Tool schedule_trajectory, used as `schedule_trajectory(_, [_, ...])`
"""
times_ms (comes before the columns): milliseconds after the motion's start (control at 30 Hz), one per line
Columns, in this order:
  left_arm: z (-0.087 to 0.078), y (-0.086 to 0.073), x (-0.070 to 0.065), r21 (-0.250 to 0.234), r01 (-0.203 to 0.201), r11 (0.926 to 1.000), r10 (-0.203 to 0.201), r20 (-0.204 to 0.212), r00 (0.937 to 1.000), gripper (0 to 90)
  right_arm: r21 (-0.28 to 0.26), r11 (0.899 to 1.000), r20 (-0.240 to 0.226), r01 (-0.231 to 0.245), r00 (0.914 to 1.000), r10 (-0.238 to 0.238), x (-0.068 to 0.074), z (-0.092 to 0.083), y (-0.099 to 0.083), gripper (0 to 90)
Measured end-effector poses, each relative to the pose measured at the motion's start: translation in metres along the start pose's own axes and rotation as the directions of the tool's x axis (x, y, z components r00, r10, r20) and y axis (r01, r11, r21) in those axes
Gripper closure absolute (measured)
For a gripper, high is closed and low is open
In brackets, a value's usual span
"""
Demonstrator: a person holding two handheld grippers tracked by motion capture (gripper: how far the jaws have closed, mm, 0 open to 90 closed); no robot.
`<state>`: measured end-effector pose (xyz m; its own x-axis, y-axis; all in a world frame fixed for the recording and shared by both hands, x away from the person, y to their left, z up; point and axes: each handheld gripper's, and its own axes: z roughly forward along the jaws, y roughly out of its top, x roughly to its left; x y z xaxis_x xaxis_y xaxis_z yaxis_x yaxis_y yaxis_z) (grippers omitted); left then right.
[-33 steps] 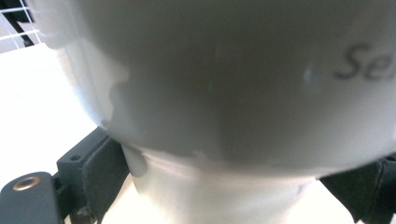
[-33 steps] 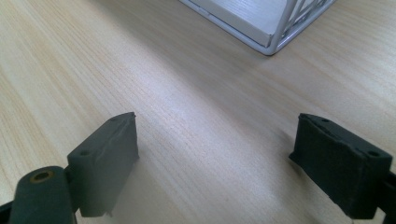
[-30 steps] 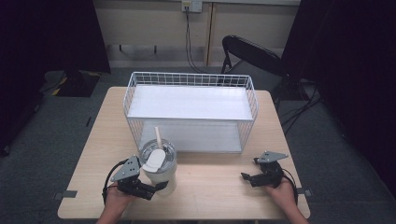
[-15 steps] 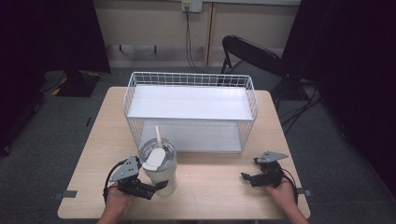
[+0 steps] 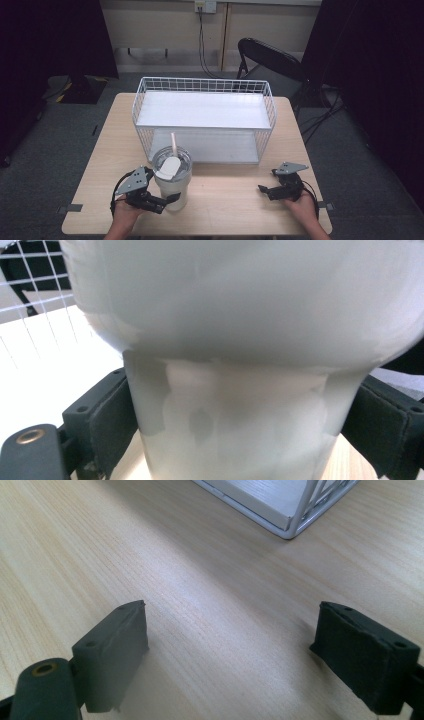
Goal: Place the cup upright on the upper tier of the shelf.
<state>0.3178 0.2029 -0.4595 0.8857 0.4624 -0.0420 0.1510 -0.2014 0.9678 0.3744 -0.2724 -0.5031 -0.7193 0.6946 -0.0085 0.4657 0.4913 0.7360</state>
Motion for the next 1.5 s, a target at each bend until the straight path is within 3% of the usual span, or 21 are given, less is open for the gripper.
schedule_trajectory(67, [0.000,-0.002,0.000,0.002,0.017,0.9999,-0.017,-0.002,0.9999,9.3,0.000,1.000,0.000,0.000,1.0000,0.000,0.000,0.000,0.000,13.5])
schedule_trajectory(500, [-0.007,-0.006,0.001,0.003,0.001,1.0000,0.000,-0.004,1.0000,9.2,0.000,1.000,0.001,0.000,1.0000,0.000,0.000,0.000,0.000,13.5])
schedule_trajectory(867, [-0.005,-0.007,0.001,-0.013,0.016,0.9998,-0.016,0.007,0.9998,8.0,0.000,1.000,0.001,-0.002,1.0000,0.002,0.000,0.000,0.000,13.5])
schedule_trajectory(1033, [0.001,-0.005,0.001,-0.034,-0.003,0.9994,0.004,0.041,0.9992,6.1,0.000,1.000,0.001,-0.001,1.0000,0.001,0.000,0.000,0.000,13.5])
schedule_trajectory(1167, [0.002,-0.003,0.001,-0.059,0.027,0.9979,-0.023,0.066,0.9975,5.8,0.000,1.000,0.001,-0.002,1.0000,0.002,0.000,0.000,0.000,13.5])
schedule_trajectory(1300, [0.002,-0.002,-0.001,-0.053,0.004,0.9986,-0.002,0.046,0.9989,7.0,0.000,1.000,0.001,-0.002,1.0000,0.002,0.000,0.000,0.000,13.5])
schedule_trajectory(1500, [0.002,0.001,-0.002,-0.037,0.006,0.9993,-0.005,0.026,0.9997,7.6,0.001,1.000,0.002,-0.001,1.0000,0.001,0.000,0.000,0.000,13.5])
